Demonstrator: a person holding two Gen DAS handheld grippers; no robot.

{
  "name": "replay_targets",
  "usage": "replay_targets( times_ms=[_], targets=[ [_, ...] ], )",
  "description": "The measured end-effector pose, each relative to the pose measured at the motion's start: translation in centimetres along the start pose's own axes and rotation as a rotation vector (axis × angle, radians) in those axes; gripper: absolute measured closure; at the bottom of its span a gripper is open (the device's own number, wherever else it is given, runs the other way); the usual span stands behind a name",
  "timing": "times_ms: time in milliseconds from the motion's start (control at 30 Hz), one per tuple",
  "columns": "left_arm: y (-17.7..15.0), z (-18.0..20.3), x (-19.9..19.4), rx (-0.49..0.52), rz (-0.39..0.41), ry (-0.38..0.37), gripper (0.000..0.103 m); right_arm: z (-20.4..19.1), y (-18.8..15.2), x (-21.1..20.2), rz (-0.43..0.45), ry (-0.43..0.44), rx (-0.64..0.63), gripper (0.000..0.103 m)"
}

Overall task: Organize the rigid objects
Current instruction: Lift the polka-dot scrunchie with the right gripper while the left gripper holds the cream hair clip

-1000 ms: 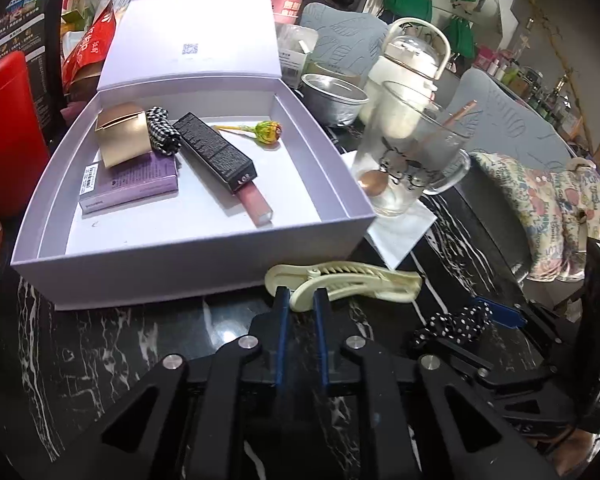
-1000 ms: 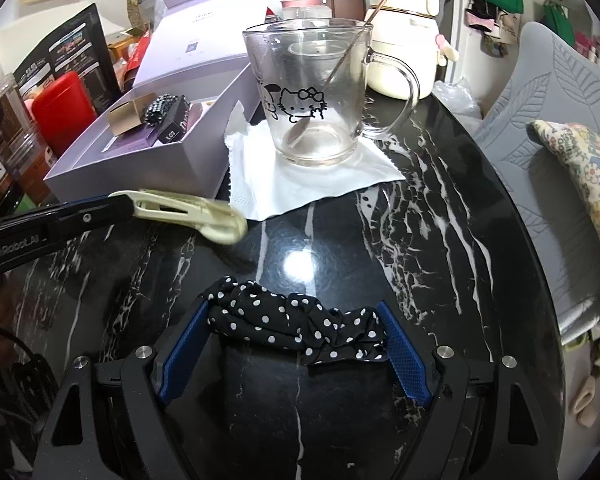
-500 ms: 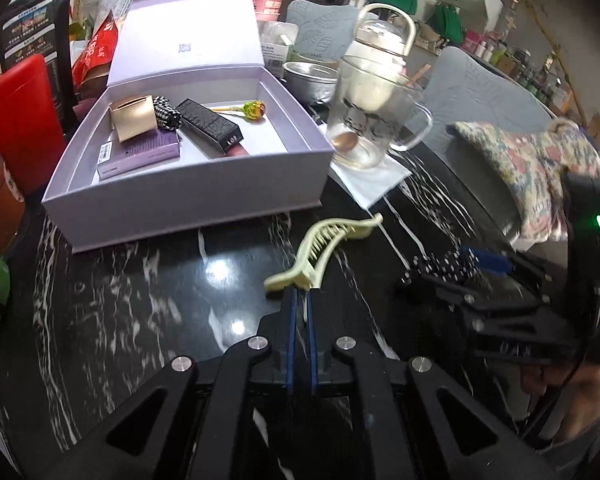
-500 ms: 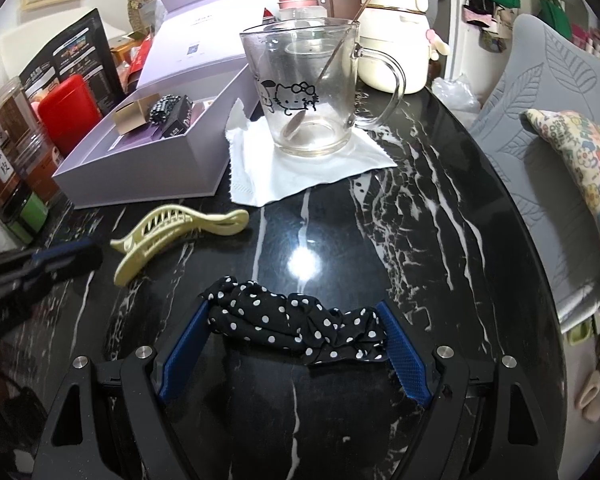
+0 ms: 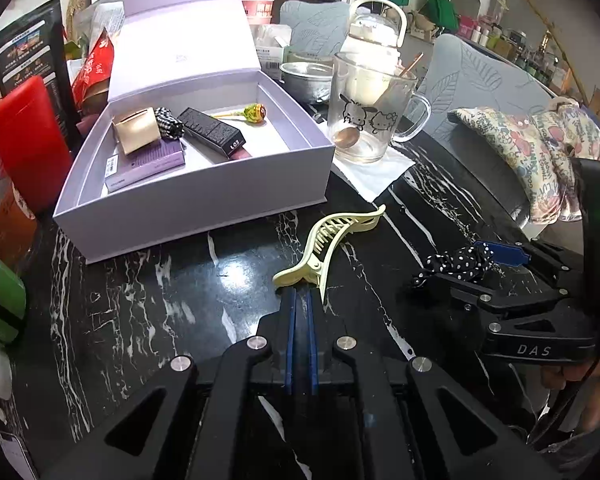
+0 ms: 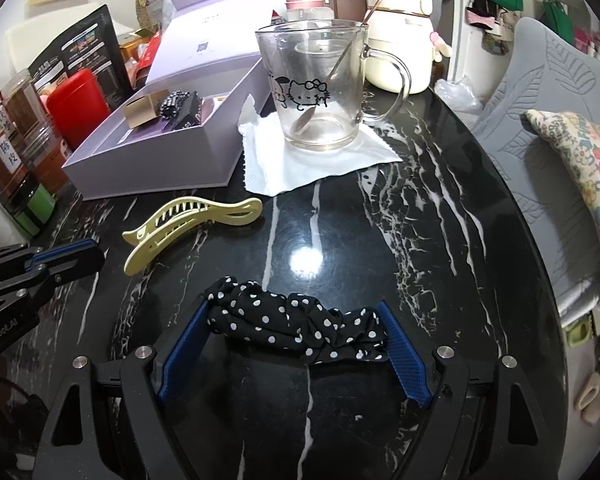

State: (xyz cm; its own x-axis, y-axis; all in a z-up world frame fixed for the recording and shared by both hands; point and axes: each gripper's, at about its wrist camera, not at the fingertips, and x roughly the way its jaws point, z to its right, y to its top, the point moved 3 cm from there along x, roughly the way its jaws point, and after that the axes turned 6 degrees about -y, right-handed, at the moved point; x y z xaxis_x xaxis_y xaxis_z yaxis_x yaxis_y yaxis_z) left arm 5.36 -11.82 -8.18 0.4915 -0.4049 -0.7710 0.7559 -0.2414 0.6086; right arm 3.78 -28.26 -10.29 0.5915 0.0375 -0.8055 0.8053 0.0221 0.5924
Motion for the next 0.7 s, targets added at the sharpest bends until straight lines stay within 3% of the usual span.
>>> replay_targets(
  times_ms=[700],
  targets=[
    [2.1, 0.3, 1.5, 0.065, -0.034, -0.039, 0.097, 1.2, 0.3, 0.0, -0.002, -0.006, 0.025, 0.019]
  ],
)
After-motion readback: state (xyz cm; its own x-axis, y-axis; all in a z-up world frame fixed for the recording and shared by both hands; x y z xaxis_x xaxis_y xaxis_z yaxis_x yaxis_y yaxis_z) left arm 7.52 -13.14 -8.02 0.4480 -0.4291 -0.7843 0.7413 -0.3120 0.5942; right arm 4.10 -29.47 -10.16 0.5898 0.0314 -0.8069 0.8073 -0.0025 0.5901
